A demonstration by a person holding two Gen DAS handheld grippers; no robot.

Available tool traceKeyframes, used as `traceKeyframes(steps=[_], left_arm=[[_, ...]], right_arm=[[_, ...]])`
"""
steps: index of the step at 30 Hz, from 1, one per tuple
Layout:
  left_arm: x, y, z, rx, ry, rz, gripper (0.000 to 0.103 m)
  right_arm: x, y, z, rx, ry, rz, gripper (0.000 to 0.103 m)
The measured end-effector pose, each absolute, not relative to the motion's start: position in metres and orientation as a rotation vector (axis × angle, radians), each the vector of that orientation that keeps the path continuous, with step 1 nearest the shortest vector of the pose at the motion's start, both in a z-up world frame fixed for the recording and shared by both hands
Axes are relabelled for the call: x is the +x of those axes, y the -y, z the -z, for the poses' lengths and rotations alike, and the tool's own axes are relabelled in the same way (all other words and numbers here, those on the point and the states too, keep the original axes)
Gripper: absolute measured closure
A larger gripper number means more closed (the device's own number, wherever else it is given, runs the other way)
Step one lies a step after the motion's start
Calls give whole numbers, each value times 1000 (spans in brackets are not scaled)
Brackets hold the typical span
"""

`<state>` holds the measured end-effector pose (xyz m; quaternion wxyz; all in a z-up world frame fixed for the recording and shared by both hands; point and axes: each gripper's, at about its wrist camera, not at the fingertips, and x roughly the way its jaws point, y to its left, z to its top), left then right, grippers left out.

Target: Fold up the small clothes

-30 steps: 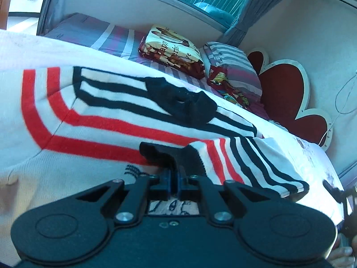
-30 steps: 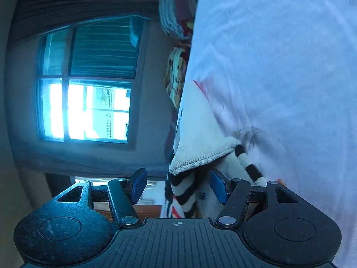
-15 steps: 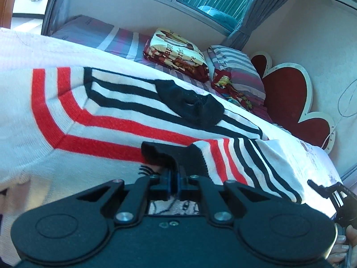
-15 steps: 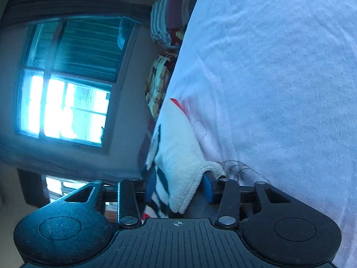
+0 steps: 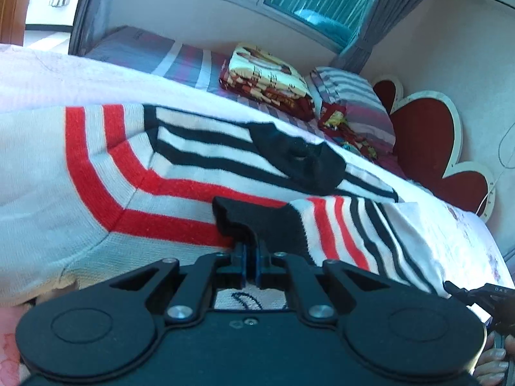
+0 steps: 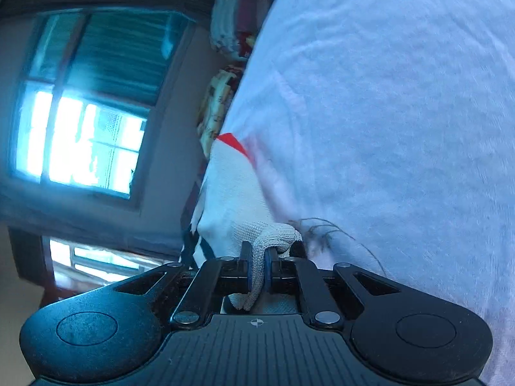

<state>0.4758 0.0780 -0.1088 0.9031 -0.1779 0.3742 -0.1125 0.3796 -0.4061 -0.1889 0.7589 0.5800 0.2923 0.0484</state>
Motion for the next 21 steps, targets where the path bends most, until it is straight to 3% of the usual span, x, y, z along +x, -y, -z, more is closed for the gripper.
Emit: traceKeyframes(steps=[8,11,14,21], left_arm=[[473,-76,116,-341,-792,212,99],[472,-79,117,-349,-788,217,99],[471,-80,121,-360,-776,219,99],[465,-82,122,-370,-761,199,99]], right_arm=[[378,389,181,1054,-712,-122,94],[367,393,166,965,-697,-207,68],[365,400,152,859,-647,-226,67],[444,399,148,662,-646,-248,67]])
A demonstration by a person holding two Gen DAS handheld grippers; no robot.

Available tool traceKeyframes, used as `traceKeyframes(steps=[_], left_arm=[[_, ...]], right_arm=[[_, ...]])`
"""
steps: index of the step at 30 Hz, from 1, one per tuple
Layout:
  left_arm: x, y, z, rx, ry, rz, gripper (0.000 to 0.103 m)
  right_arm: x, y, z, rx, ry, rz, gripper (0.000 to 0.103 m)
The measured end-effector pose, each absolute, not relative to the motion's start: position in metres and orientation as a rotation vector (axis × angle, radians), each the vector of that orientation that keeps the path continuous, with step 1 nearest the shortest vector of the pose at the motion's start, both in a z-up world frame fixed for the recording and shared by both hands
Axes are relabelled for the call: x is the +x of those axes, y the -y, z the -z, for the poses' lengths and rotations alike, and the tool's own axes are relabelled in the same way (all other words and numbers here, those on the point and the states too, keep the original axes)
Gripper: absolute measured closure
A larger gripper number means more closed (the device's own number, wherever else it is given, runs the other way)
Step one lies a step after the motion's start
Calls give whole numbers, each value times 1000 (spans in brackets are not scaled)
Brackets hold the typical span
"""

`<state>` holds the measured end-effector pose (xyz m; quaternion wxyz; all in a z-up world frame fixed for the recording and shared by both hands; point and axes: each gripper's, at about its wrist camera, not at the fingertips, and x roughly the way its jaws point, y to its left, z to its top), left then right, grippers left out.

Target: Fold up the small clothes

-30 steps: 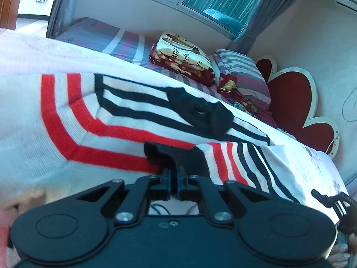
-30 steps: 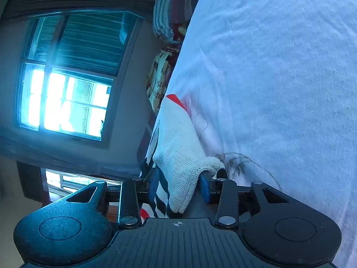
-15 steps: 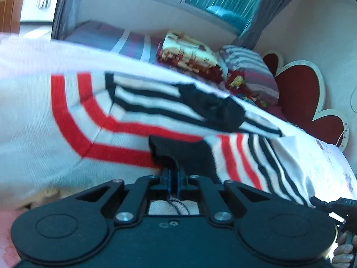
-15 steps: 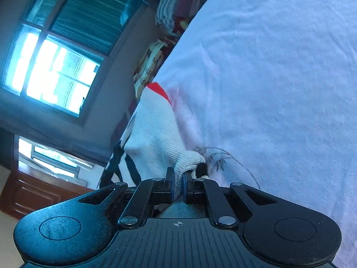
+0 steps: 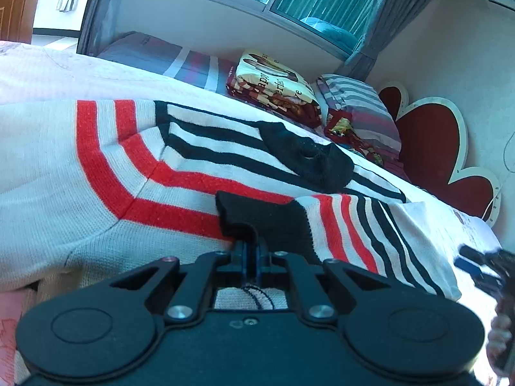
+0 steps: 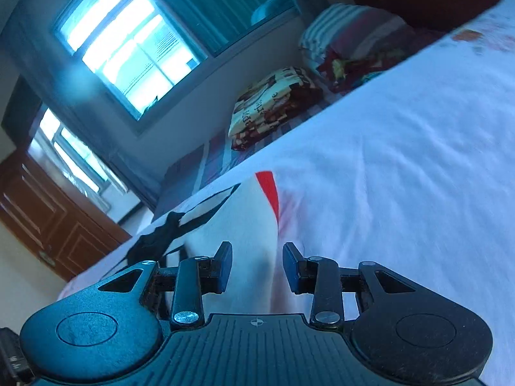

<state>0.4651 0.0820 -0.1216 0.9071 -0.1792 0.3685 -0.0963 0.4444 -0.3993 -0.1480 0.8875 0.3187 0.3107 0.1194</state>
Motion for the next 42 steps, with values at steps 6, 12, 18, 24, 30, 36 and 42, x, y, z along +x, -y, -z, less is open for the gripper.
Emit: traceKeyframes(steps=[6,12,18,24,30,36,42], left_arm=[[463,-82,122,-411,-750,166,99],[455,-74,118,-381,-705,118,99],[447,-65,124,-361,-673,53,99],[449,-67,118,-348,-693,57,91],[437,-48,80,-270,-566,-22,41],[503,58,81,-162,-625,226,42],[535,95,114,-74,-704,246,43]], right_arm=[[506,410,172,724,-662,-281,67],[537,419,186,740,-727,-367,96],[526,402,189,574,-702,-321,97],[521,399,187,539,-689,-308,84],[498,375,145,356,-589,-346,64],[513,299,154,199,-637,-467,77],[529,275,174,71,-684,-459,82]])
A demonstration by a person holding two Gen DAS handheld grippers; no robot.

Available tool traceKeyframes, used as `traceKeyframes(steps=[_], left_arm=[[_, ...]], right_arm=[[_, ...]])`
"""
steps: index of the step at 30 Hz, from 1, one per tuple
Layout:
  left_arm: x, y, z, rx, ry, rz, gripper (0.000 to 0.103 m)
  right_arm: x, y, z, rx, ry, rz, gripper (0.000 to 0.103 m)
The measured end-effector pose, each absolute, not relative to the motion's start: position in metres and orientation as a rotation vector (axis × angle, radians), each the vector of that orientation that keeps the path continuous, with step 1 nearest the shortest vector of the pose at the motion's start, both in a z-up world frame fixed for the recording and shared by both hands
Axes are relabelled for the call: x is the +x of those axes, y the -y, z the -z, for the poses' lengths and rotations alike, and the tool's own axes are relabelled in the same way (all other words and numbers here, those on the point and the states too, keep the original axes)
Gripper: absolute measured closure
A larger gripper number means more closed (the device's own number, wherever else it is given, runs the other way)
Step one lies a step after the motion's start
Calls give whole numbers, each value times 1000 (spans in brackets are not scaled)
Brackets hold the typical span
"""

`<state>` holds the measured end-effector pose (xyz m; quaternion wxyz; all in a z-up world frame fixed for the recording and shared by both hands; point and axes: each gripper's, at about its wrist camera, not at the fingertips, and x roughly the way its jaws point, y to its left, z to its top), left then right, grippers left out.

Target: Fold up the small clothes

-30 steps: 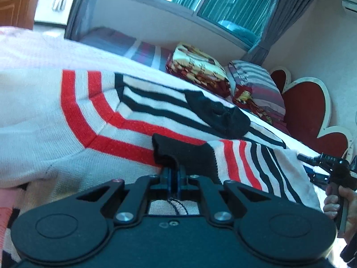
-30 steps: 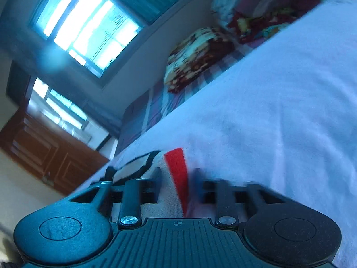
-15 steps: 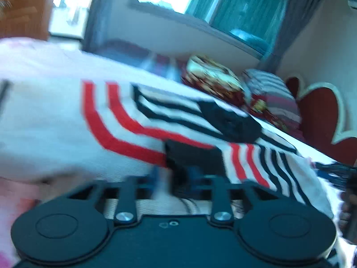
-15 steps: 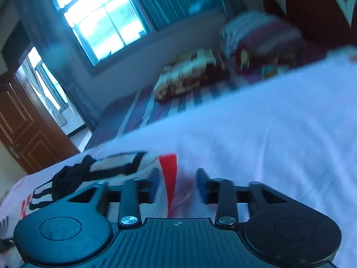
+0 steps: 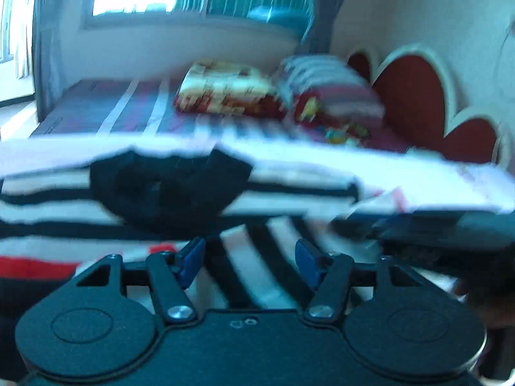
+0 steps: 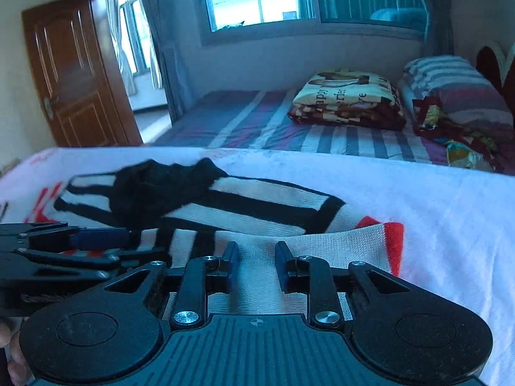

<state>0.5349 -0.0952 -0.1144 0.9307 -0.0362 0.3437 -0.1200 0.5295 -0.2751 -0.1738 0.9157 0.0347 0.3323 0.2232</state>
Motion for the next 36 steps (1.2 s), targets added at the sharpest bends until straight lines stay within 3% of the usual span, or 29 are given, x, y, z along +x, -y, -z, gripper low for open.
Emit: traceKeyframes(steps=[2,12,21,36], left_arm=[[524,88,118,-50,-680,248,43],[505,43,112,-54,-672,229,43],[475,27,110,-31,-728,161,41],[460,22,112,15,-725,152,39]], right_arm=[[532,282,176,64,-682,-428,95],[551,331,184,167,-703,-329,95],[478,333,174,138,-738,-385,96],[436,321,178,108,-727,-313,95]])
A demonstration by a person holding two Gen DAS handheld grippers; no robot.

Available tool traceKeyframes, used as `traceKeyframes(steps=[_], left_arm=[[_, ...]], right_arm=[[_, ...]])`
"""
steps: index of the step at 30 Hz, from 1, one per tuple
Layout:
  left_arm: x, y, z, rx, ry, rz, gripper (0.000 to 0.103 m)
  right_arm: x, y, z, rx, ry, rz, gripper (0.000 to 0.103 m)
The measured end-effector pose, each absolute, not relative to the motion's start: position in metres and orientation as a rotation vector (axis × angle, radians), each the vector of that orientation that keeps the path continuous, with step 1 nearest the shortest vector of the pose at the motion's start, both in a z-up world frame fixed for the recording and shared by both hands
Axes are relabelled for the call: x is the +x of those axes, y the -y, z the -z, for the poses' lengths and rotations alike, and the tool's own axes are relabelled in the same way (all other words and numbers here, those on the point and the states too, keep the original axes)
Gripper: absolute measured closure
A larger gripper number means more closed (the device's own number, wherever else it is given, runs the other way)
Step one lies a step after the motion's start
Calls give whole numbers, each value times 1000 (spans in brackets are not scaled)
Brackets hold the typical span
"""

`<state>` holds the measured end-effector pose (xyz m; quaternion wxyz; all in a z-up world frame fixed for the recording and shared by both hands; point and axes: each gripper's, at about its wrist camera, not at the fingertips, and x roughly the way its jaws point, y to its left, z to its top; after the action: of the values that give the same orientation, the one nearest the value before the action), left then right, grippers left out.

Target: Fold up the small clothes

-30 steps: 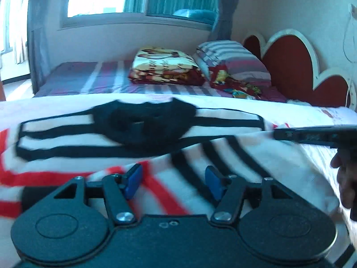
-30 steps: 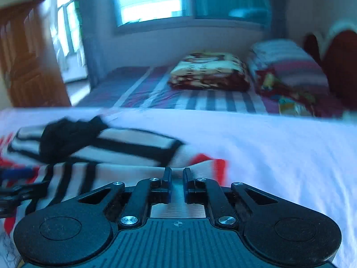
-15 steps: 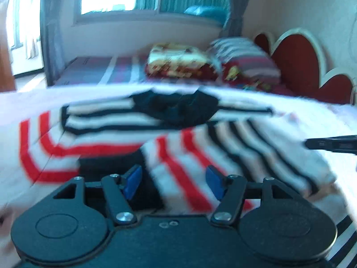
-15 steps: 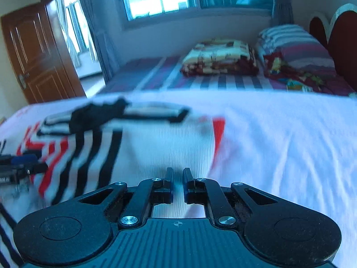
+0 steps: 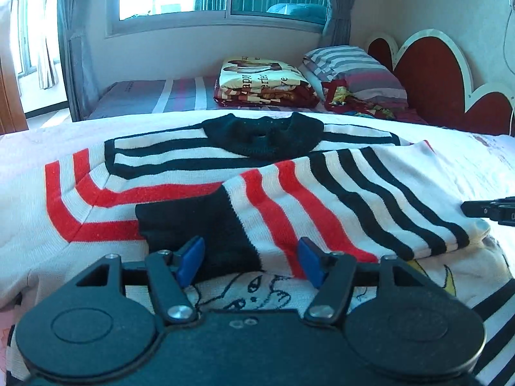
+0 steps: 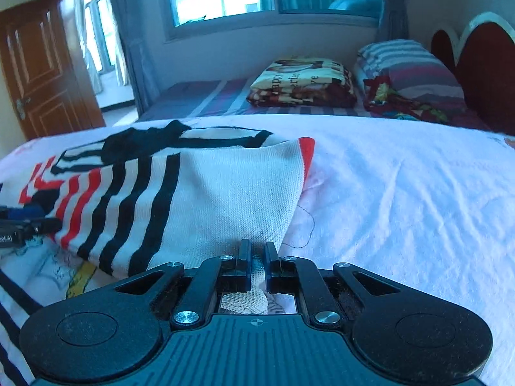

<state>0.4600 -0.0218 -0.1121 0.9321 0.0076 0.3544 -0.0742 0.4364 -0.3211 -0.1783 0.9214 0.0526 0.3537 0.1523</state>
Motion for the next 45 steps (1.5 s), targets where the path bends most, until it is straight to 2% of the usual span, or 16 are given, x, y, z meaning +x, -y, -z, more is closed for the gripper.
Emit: traceKeyframes(steps=[11,23,28,31,36,41,45], left_arm=[[456,21,115,16,-710,148,38],[455,19,117,16,-693,173,37],[455,7,118,-47,-689,277,18],[441,-6,106,8,-692,363,19],[371,-96,91,-91,-586,258,21],[309,-235,90,-399,-513,-28,22],[286,-311,99,-620,-479,-176,24]], right_arm=[[418,320,162,119,-709,-294,95],[412,305,178,63,-723,-219,95],[410,298,158,50,-741,-157,95],[397,305,136,181,-702,-127,95],[374,269,128,186,-728,-185,95],[365,224,134,243,-747,-226,95],[365,201,134,357,-735,-209,95]])
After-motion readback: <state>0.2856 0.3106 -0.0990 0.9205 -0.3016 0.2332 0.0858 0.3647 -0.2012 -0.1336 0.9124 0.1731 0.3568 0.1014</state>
